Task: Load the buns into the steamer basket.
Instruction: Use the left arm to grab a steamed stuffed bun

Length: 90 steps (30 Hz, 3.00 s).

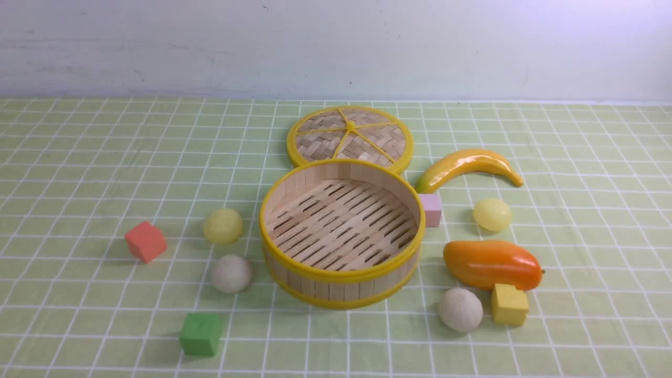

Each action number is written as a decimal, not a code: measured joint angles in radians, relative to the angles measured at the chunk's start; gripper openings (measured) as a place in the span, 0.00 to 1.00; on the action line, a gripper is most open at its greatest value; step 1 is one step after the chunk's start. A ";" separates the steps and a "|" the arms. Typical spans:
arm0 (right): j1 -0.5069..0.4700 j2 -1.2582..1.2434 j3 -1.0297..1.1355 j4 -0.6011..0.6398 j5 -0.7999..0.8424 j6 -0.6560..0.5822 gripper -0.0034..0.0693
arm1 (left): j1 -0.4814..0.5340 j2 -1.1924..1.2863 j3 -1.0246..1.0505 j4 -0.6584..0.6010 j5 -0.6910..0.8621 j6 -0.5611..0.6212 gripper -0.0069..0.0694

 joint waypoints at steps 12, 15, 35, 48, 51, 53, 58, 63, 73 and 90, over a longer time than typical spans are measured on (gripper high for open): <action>0.000 0.000 0.000 0.000 0.000 0.000 0.38 | 0.000 0.000 0.000 0.000 0.000 0.000 0.35; 0.000 0.000 0.000 0.000 0.000 0.000 0.38 | 0.000 0.000 0.000 0.000 0.000 0.000 0.35; 0.000 0.000 0.000 0.000 0.000 0.000 0.38 | 0.000 0.000 0.000 -0.435 -0.368 -0.235 0.37; 0.000 0.000 0.000 0.000 0.000 0.000 0.38 | 0.000 0.236 -0.489 -0.379 0.172 0.079 0.07; 0.000 0.000 0.000 0.000 0.000 0.000 0.38 | 0.000 0.442 -0.617 -0.345 0.408 0.146 0.07; 0.000 0.000 0.000 0.000 0.001 0.000 0.38 | 0.000 0.571 -0.678 -0.317 0.521 0.168 0.07; 0.000 0.000 0.000 0.000 0.001 0.000 0.38 | 0.000 0.878 -0.774 -0.255 0.568 0.197 0.07; 0.000 0.000 0.000 0.000 0.001 0.000 0.38 | -0.038 1.119 -0.826 -0.239 0.491 0.230 0.07; 0.000 0.000 0.000 0.000 0.001 0.000 0.38 | -0.325 1.412 -1.055 -0.035 0.408 0.090 0.07; 0.000 0.000 0.000 0.000 0.001 0.000 0.38 | -0.262 1.849 -1.344 0.119 0.397 0.045 0.52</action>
